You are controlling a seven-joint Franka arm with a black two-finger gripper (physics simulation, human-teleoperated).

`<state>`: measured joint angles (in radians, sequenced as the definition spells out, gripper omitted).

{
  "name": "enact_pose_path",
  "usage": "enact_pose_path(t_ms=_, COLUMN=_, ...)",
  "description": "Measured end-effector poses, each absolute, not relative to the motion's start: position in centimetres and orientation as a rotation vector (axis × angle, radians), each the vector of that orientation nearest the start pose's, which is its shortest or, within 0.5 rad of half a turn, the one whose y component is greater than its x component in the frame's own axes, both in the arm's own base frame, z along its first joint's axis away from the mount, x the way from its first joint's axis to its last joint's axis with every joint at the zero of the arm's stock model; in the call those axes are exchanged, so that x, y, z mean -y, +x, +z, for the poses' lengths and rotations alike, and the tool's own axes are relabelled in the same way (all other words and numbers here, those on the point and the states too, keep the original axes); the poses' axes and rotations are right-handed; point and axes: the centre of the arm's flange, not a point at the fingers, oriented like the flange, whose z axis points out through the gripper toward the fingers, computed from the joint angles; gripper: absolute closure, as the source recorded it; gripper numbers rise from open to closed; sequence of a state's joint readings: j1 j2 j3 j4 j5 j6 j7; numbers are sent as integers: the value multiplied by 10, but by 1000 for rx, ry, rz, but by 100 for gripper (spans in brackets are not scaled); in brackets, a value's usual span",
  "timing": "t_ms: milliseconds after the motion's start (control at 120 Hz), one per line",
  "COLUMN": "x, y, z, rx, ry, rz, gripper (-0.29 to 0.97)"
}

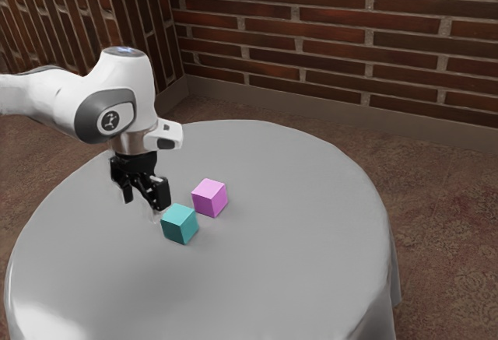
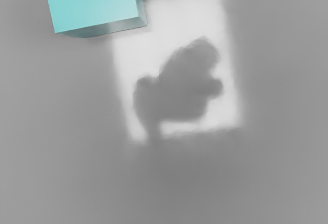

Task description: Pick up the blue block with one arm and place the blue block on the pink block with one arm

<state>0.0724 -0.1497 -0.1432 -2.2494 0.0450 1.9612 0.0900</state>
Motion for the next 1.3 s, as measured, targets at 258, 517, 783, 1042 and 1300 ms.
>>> enact_pose_path(t_ms=258, x=31, y=506, z=371, rx=-242, ry=-3083, rz=198, gripper=0)
enact_pose_path(t_ms=517, x=21, y=537, z=349, rx=-204, ry=-3098, rz=196, gripper=0)
enact_pose_path(t_ms=783, x=-5, y=559, z=335, rx=-185, ry=-3106, rz=205, gripper=0)
enact_pose_path(t_ms=1042, x=-12, y=575, z=309, rx=-221, ry=-3116, rz=258, gripper=0)
enact_pose_path(t_ms=1300, x=-12, y=584, z=294, rx=-263, ry=-3120, rz=279, gripper=0)
